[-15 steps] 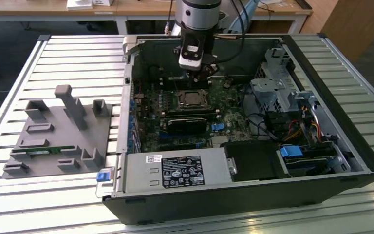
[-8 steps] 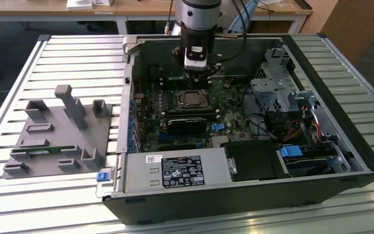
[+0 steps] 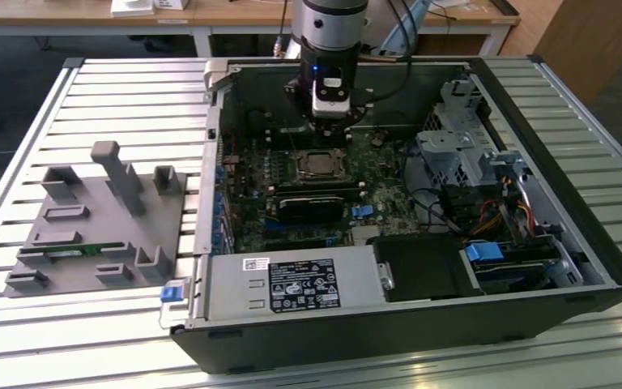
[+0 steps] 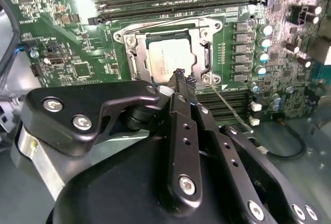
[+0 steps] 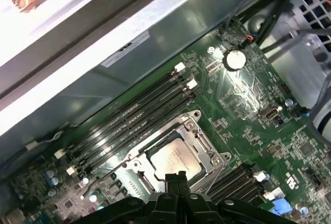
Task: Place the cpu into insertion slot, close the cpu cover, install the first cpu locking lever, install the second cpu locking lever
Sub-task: 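Install the first cpu locking lever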
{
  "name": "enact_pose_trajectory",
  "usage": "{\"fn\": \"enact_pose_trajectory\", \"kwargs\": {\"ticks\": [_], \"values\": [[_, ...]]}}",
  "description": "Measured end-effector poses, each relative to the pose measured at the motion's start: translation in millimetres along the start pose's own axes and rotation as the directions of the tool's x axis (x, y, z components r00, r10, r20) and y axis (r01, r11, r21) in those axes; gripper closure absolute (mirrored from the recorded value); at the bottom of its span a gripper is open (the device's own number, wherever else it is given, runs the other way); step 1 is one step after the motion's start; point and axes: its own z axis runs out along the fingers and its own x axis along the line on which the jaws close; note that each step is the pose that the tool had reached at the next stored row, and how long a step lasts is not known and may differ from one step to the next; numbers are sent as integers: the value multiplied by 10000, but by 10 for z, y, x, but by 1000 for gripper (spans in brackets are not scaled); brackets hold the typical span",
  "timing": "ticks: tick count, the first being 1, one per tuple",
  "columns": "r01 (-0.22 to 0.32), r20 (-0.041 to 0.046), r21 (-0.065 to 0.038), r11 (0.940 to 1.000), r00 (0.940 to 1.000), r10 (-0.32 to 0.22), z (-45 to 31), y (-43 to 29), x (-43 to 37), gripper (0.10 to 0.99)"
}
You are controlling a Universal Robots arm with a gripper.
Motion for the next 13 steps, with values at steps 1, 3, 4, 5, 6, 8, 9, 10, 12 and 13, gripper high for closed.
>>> {"fn": "enact_pose_trajectory", "kwargs": {"ticks": [1, 3, 4, 5, 6, 8, 9, 10, 12, 13], "values": [[134, -1, 1, 9999, 9999, -134, 0, 0, 0, 980], [390, -3, 1, 9992, 9992, -390, 0, 0, 0, 980], [507, -4, 1, 9987, 9987, -507, 0, 0, 0, 980], [615, -4, 1, 9981, 9981, -615, 0, -1, -1, 980], [717, -5, 2, 9974, 9974, -717, 0, 0, -1, 980], [873, -7, 1, 9962, 9962, -873, 0, -2, -1, 980], [942, -7, 2, 9956, 9956, -942, 0, -2, -1, 980], [1034, -7, 3, 9946, 9946, -1034, 0, -2, -1, 980], [1244, -8, 3, 9922, 9922, -1244, 0, -2, -1, 980], [1353, -9, 3, 9908, 9908, -1353, 0, -2, -1, 980]]}}
